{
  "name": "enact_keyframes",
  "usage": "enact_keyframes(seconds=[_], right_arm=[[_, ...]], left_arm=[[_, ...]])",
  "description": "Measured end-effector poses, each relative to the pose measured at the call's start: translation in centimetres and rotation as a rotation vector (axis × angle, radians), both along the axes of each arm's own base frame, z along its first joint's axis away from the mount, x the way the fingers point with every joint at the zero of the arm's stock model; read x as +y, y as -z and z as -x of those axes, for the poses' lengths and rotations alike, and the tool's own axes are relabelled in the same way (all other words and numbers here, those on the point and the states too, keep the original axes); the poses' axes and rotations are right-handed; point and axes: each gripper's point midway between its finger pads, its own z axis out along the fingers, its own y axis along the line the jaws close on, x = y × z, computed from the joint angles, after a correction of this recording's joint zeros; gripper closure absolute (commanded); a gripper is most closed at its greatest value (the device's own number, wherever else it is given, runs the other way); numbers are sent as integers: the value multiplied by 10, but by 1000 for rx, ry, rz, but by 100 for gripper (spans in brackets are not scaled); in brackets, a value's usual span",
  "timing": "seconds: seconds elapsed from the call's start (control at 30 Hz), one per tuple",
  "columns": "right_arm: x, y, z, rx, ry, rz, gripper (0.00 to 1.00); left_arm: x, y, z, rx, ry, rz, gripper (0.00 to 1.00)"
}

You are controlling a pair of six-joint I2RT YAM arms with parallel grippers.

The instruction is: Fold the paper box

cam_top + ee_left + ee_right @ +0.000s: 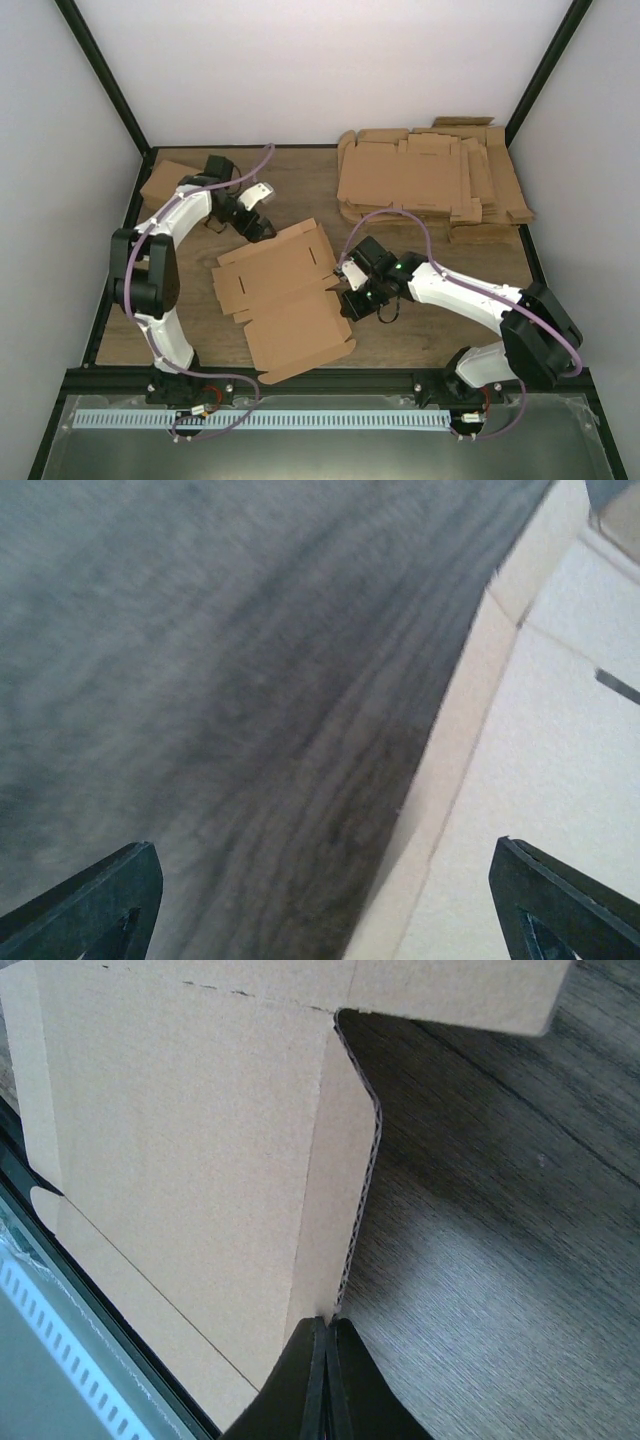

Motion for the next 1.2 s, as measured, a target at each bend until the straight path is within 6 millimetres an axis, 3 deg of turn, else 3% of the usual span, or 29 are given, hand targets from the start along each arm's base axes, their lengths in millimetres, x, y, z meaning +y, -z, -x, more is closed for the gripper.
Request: enact_keyframes(seconds=[0.13,0.3,0.43,0.53,0.73,0.8,0.93,1.1,1.2], right_arm=[[0,0,0,0,-3,0,99],[0,0,0,-1,-5,-1,99],[0,3,0,3,-6,5,99],[-2,7,2,18,-3,26,99],[-10,16,-3,7,28,82,96],[-11,17,-6,0,43,90,81],[-4,13,-20,-39,90,57,65],[-3,7,-39,-70,159,32,56],[-4,-2,-53,-99,208,21,36]], left_arm=[[-4,17,19,119,41,41,17],[-9,27,30,193,59,54,47],[-13,25,34,207,73,61,80],[-21,26,37,210,87,45,96],[-25,33,41,192,78,-55,96],[-26,31,45,157,72,-106,96],[-37,9,61,66,81,-172,96],[-55,-31,72,-131,84,-221,96],[-63,-45,80,-230,89,-255,96]])
